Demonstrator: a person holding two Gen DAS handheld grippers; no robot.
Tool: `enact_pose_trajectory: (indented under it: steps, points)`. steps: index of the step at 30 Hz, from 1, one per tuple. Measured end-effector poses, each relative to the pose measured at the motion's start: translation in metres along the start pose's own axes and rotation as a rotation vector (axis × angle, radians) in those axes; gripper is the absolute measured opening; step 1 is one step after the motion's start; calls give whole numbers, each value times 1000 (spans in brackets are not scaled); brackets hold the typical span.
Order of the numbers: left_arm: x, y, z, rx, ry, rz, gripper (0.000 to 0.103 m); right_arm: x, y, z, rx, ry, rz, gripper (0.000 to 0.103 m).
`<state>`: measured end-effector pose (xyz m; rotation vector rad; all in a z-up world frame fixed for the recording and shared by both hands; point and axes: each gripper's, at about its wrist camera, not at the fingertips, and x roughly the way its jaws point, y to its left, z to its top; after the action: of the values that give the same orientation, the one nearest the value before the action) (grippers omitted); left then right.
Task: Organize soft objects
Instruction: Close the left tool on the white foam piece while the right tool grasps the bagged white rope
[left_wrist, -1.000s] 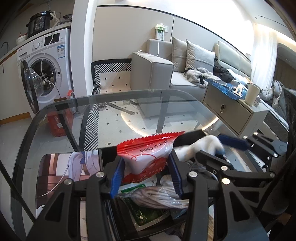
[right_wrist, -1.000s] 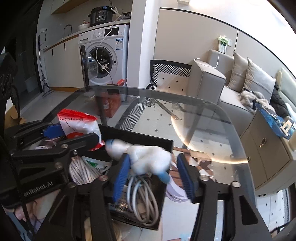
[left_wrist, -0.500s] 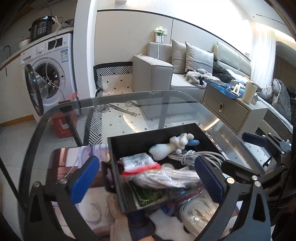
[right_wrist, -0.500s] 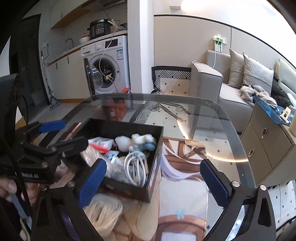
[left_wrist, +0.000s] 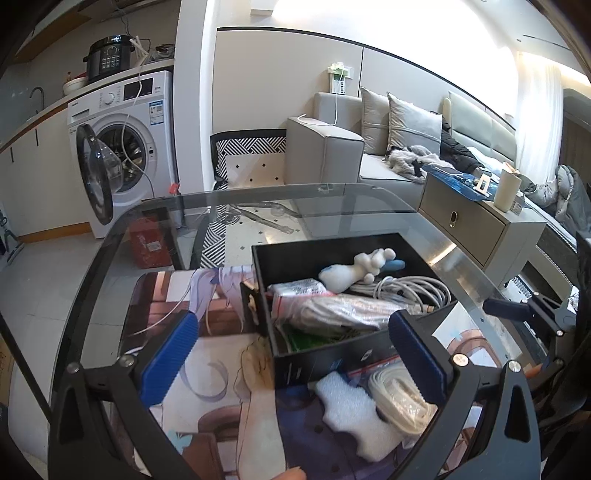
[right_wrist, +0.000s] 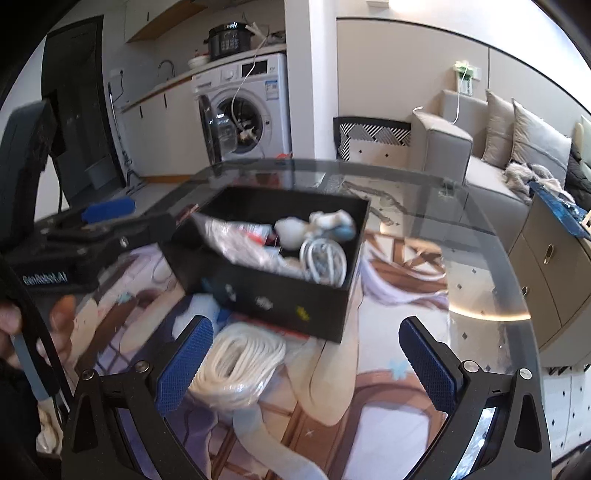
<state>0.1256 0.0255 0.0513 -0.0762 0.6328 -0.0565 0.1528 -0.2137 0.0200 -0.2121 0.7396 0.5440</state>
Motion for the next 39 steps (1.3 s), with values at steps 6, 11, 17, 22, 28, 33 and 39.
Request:
enact_pose_trajectory:
  steps: [6,11,17,22,28,33,39]
  points:
    - [-5,-1,-13,6,5,27,103,3,2,-10,16,15,34,102]
    - [-4,2,-25,-7,29,34,103,6,10,-12,7,34,63,102]
    - [-2,5,-35,-13,51,51,103,21,23,-16,5,80,99,102]
    - [0,6,-41,-19,66,50,103,31,30,-21,-13,111,90,102]
    - [2,3,-48,-7,86,50,103,34,21,-23,-13,141,73,102]
    - [4,2,-49,-9,97,48,103,35,7,-26,-18,186,46,102]
    - [9,-4,-50,-2,113,35,103,38,-3,-30,-29,216,33,102]
